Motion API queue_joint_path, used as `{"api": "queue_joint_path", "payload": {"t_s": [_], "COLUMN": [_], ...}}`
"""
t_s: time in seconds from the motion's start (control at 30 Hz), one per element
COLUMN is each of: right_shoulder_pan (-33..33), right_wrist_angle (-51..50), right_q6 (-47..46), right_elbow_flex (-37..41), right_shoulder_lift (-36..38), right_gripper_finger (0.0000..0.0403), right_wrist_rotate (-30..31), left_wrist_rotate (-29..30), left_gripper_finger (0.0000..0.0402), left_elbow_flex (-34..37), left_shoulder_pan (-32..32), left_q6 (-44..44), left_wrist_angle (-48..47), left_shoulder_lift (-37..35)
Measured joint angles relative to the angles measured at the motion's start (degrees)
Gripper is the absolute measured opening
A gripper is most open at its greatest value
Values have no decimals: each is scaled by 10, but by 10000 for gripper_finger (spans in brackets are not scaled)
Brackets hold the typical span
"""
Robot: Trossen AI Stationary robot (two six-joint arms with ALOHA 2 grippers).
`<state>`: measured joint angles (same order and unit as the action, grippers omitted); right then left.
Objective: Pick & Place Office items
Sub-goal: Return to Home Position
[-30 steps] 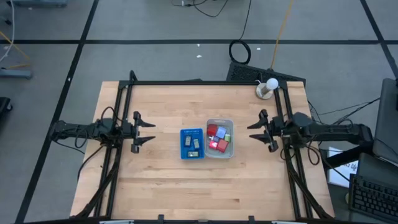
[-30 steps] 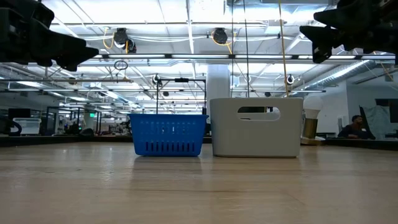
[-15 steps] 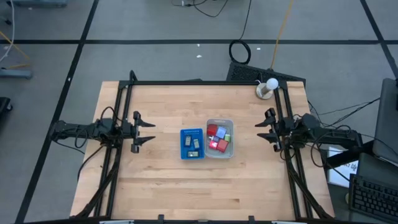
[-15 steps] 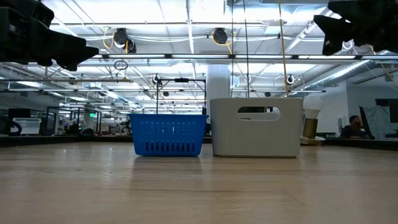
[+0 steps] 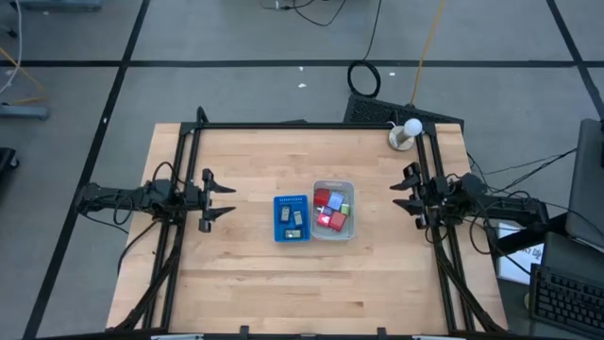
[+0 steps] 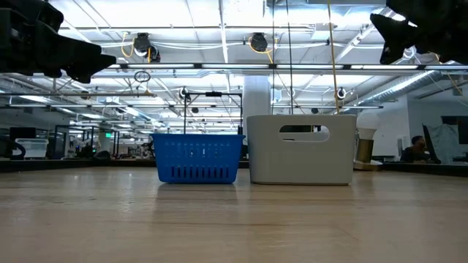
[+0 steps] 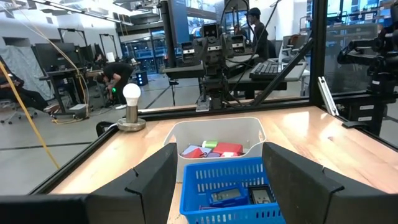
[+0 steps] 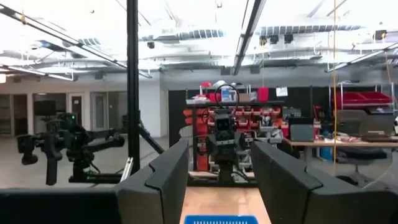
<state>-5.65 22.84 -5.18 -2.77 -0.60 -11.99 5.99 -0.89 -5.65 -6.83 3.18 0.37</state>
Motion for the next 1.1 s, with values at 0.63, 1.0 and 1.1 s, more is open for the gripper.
{"api": "queue_joint_path", "payload": {"t_s": [0.63,1.0,1.1], "right_shoulder_pan": [43,43,43], "right_wrist_angle": [-51,-123,-140], "right_q6": [-4,1,2], "right_elbow_flex": [19,19,20], "right_shoulder_lift": [1,1,1], "right_gripper_finger": [165,165,165], "right_wrist_rotate": [-12,53,74], "left_wrist_rotate": [0,0,0], "left_gripper_finger": [239,239,239], "left_elbow_flex": [0,0,0], "left_shoulder_pan": [0,0,0], "left_q6": [0,0,0], "left_wrist_angle": [0,0,0], "left_shoulder_lift": [0,0,0]}}
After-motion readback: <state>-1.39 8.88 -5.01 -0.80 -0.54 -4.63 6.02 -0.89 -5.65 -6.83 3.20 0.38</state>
